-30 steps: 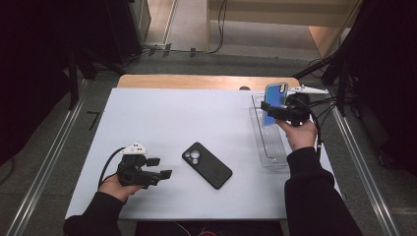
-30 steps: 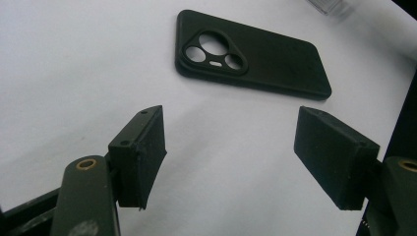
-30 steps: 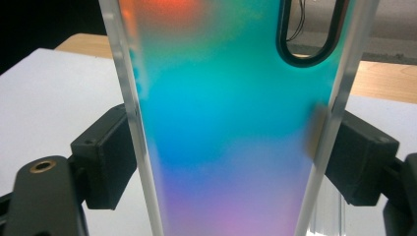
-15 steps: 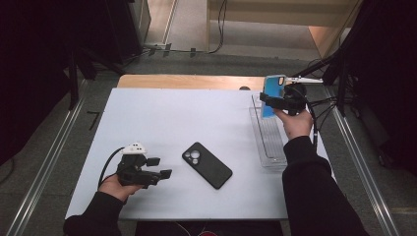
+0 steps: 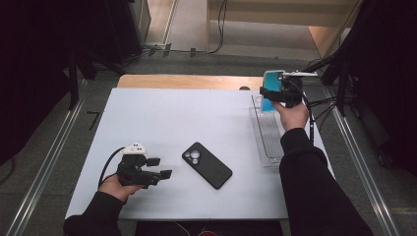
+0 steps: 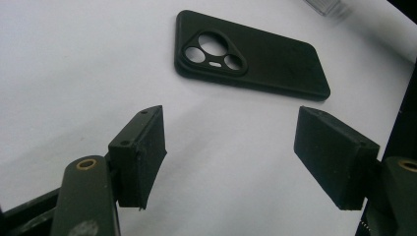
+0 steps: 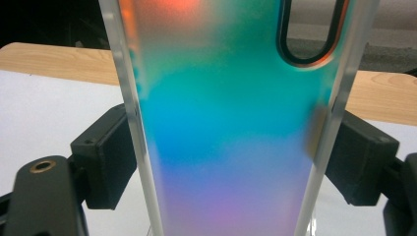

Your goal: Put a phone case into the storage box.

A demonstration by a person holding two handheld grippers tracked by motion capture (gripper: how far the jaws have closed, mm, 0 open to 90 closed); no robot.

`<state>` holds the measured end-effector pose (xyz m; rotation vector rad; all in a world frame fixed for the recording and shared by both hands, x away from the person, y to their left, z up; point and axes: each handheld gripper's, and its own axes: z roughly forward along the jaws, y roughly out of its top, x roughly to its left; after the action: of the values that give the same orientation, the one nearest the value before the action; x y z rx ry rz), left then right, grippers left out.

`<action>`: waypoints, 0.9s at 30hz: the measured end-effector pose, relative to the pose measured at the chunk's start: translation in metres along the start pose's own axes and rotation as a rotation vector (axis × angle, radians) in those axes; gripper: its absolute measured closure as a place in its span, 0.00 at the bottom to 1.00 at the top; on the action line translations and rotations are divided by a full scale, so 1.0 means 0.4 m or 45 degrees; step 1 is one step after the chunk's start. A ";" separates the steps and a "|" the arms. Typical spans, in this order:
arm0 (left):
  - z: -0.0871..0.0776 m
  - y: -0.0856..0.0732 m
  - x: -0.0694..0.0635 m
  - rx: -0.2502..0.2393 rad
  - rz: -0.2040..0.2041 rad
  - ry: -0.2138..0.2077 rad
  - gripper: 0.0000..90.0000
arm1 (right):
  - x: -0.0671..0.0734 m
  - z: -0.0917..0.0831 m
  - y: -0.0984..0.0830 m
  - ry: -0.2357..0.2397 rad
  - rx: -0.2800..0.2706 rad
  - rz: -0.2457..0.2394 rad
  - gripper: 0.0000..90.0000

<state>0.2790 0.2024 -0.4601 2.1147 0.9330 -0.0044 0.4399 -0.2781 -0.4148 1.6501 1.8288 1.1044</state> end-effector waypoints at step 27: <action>0.005 -0.002 0.006 0.005 -0.009 -0.012 0.31 | -0.006 0.126 0.000 -0.064 0.048 -0.003 0.16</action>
<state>0.2809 0.2029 -0.4625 2.1136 0.9359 -0.0199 0.4790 -0.2671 -0.4447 1.6811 1.8297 1.0241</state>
